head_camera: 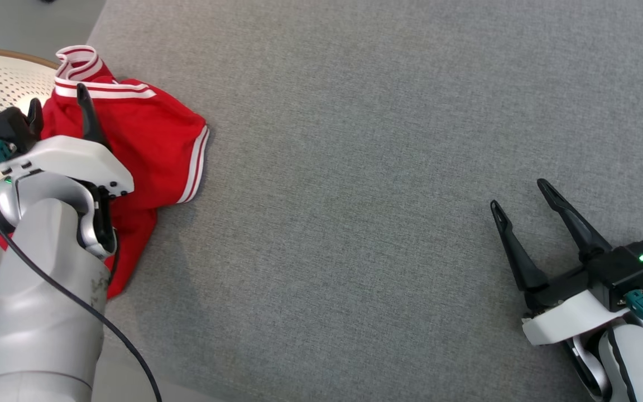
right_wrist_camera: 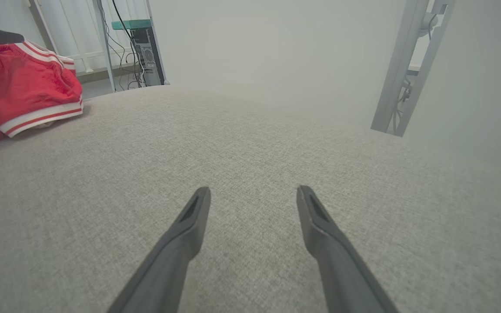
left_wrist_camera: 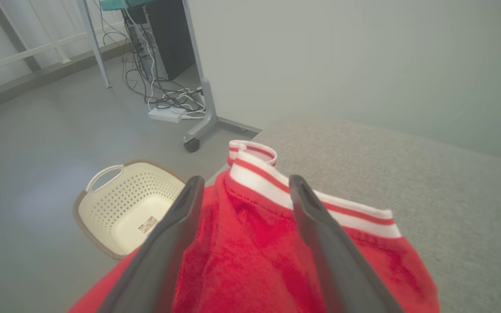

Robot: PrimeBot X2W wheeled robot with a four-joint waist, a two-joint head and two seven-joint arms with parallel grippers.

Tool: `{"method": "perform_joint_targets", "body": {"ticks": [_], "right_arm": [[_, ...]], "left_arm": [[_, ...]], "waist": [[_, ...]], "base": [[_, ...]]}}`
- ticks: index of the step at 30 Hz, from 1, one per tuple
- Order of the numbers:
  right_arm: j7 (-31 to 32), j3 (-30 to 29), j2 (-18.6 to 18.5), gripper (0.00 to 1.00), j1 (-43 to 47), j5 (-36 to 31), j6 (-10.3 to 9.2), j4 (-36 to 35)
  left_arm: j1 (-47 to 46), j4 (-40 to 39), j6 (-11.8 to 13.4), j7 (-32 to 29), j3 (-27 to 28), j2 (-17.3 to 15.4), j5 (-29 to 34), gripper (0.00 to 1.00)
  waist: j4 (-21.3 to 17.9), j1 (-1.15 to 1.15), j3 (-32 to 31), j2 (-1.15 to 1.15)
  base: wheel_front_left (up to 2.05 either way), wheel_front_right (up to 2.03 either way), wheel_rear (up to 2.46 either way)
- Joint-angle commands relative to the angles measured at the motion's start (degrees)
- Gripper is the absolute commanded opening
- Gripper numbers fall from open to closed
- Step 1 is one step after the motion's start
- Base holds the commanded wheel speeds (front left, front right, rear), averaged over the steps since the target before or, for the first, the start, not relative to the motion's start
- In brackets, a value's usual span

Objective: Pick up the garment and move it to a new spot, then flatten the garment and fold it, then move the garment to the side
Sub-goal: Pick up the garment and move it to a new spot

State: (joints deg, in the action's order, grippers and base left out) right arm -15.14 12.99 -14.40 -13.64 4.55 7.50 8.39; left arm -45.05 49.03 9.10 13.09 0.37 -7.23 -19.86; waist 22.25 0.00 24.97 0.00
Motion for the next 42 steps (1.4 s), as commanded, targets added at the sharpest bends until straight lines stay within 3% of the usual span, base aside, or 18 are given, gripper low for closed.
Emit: {"method": "perform_joint_targets", "body": {"ticks": [1, 11, 16, 20, 24, 25, 26, 35, 42], "right_arm": [[-0.05, -0.16, -0.08, 1.0, -0.76, -0.41, -0.02, 0.25], [-0.04, -0.24, 1.33, 1.0, -1.1, -0.98, -0.02, 1.08], [-0.05, -0.56, 1.81, 1.0, -2.07, -1.12, -0.02, 0.73], [-0.05, -0.46, 2.29, 1.0, -2.43, -1.09, -0.02, 0.77], [-0.05, -0.41, 2.57, 1.0, -2.38, -0.92, -0.02, 0.72], [-0.05, -0.34, 2.83, 1.0, -2.23, -0.73, -0.02, 0.75], [-0.05, -0.25, 2.99, 1.0, -2.18, -0.61, -0.02, 0.8], [-0.05, -0.39, 4.93, 1.0, -1.48, 0.24, -0.02, 1.13], [-0.05, -0.86, 7.06, 1.0, 0.16, 0.79, -0.02, 1.73]], "left_arm": [[-1.65, 2.1, 0.14, -1.44, -0.02, -0.53, -0.08, 1.0], [-7.04, 15.7, -3.2, -14.78, -1.25, -2.15, -1.76, 1.0], [-7.17, 19.54, -6.06, -19.85, -1.5, -1.96, -3.18, 1.0], [-7.24, 21.01, -7.47, -21.66, -1.7, -2.29, -3.71, 1.0], [-7.09, 21.57, -7.31, -21.75, -1.87, -2.55, -3.96, 1.0], [-6.57, 21.97, -7.17, -21.74, -2.11, -2.72, -3.6, 0.45], [-6.2, 22.06, -7.43, -21.41, -2.11, -2.76, -3.79, 0.0], [-4.97, 19.22, -7.21, -9.52, -0.49, -3.89, -5.32, 0.0], [-4.62, 13.88, -9.1, 0.43, -2.15, -3.94, -3.53, 0.0]], "waist": [[-0.61, 0.0, 0.73, 0.0], [-2.15, 0.0, 0.93, 0.0], [-2.54, 0.0, 0.85, 0.0], [-2.77, 0.0, 0.71, 0.0], [-2.99, 0.0, 0.56, 0.0], [-3.27, 0.0, 0.37, 0.0], [-3.48, 0.0, 0.22, 0.0], [-5.97, 0.0, -3.34, 0.0], [-7.48, 0.0, -8.51, 0.0]], "base": [[0.0, 0.0, 0.0], [0.0, 0.0, 0.0], [0.0, 0.0, 0.0], [0.0, 0.0, 0.0], [0.0, 0.0, 0.0], [0.0, 0.0, 0.0], [0.0, 0.0, 0.0], [0.0, 0.0, 0.0], [0.0, 0.0, 0.0]]}}
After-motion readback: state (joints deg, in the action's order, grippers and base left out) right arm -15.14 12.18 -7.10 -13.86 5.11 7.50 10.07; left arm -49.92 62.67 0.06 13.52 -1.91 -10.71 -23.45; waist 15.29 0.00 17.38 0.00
